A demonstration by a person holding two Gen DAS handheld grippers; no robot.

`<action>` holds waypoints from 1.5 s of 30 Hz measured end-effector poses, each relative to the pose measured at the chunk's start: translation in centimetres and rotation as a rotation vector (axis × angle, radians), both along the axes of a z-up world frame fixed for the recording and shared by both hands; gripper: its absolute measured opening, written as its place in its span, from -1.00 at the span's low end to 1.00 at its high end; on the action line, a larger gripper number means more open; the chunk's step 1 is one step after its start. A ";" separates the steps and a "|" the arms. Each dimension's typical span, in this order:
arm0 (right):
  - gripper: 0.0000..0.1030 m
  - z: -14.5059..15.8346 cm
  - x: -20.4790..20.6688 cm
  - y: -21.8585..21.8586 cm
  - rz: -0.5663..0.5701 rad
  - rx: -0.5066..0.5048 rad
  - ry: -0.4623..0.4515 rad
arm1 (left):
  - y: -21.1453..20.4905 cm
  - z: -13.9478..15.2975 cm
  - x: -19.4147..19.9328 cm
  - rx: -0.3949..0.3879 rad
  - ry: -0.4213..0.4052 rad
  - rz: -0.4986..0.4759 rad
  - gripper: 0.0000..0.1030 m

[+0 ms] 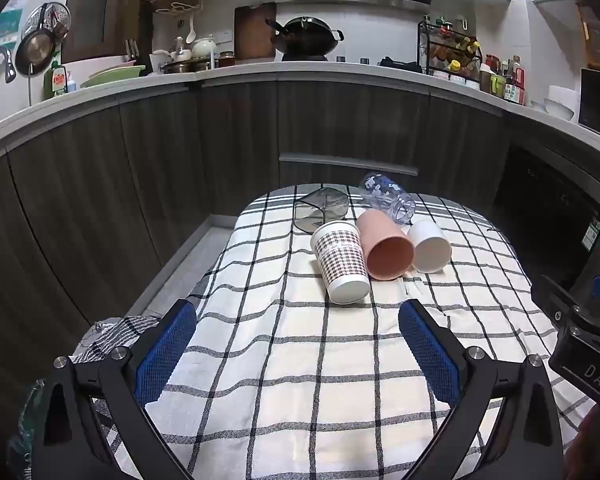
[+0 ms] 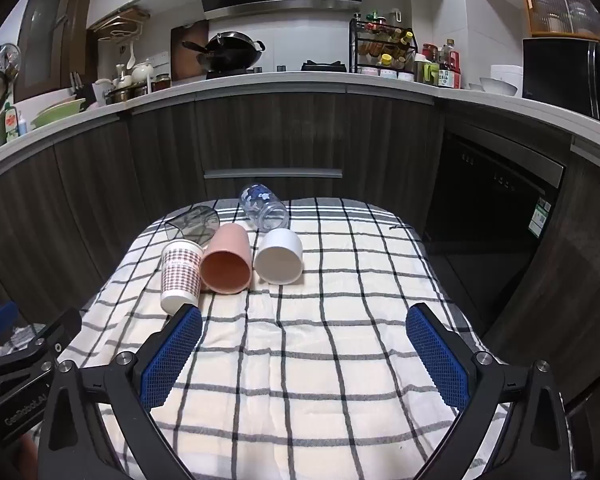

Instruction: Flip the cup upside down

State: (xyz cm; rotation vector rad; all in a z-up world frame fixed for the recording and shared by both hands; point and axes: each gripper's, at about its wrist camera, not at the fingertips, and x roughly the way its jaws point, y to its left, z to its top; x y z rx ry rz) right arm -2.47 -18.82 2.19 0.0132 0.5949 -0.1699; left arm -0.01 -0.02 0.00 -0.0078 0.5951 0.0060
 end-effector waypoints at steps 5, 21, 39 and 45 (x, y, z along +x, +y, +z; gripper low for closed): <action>0.99 0.1 -0.1 -0.2 -0.001 0.009 -0.009 | 0.0 0.0 0.0 -0.002 0.003 -0.004 1.00; 0.99 0.0 -0.1 0.0 -0.001 0.017 -0.017 | -0.1 0.2 -0.3 -0.006 0.000 -0.015 1.00; 0.99 -0.5 0.1 -0.2 -0.005 0.021 -0.009 | -0.2 0.1 -0.3 -0.008 0.003 -0.017 1.00; 0.99 -0.7 0.1 -0.2 -0.007 0.023 -0.007 | -0.4 0.0 -0.4 -0.006 0.004 -0.016 1.00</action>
